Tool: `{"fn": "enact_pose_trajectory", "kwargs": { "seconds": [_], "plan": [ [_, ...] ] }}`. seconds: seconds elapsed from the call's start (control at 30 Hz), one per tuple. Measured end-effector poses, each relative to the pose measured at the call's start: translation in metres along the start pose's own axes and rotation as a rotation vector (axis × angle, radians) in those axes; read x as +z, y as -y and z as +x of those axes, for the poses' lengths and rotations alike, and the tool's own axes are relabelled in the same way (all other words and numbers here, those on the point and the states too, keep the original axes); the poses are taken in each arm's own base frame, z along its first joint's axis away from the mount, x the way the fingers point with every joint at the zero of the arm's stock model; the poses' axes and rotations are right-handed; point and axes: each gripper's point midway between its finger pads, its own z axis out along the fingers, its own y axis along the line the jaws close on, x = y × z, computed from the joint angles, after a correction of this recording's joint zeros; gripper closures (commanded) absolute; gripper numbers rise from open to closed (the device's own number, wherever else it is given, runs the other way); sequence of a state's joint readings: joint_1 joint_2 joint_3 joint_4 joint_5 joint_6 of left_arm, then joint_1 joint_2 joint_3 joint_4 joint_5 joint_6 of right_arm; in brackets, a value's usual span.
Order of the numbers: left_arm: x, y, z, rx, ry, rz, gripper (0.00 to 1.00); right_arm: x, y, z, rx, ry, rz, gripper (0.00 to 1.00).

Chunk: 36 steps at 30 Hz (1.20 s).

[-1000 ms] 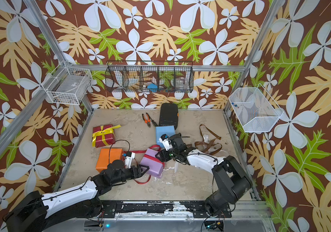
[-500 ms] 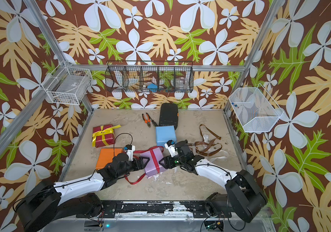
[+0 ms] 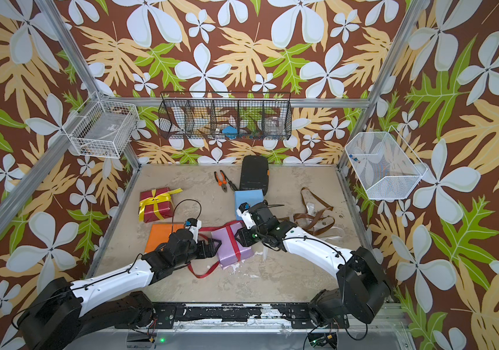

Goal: Untie the ribbon bows on the gift boxes
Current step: Adjust the gift box at the center of the board, then pull the ribbon from the gift box.

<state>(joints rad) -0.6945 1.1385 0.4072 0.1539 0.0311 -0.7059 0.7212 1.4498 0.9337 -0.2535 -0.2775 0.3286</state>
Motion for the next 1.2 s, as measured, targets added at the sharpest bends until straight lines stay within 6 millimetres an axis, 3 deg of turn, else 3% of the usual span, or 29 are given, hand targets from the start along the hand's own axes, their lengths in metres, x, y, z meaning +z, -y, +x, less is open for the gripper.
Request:
{"fn": "enact_pose_trajectory", "kwargs": {
  "seconds": [0.13,0.33,0.47,0.67,0.83,0.97,1.2],
  "plan": [
    [0.003,-0.003,0.003,-0.001,-0.009,-0.009,0.17,0.007,-0.011,-0.001,-0.060,-0.030,0.046,0.53],
    [0.000,-0.007,0.004,-0.001,0.013,-0.010,0.20,0.025,-0.008,0.010,-0.115,-0.116,0.141,0.65],
    [-0.001,-0.011,0.006,-0.001,0.022,-0.013,0.20,0.035,-0.008,0.011,-0.155,-0.144,0.209,0.63],
    [0.000,-0.012,0.006,-0.005,0.032,-0.006,0.20,0.049,-0.022,0.008,-0.248,-0.147,0.282,0.62],
    [0.001,-0.013,0.007,-0.006,0.032,-0.006,0.20,0.055,-0.020,0.006,-0.263,-0.141,0.346,0.74],
    [0.002,-0.013,0.007,-0.007,0.033,-0.005,0.20,0.060,-0.014,0.006,-0.264,-0.137,0.378,1.00],
    [0.002,-0.012,0.007,-0.003,0.033,-0.005,0.18,0.059,-0.006,0.001,-0.182,-0.101,0.271,1.00]
  ]
}}
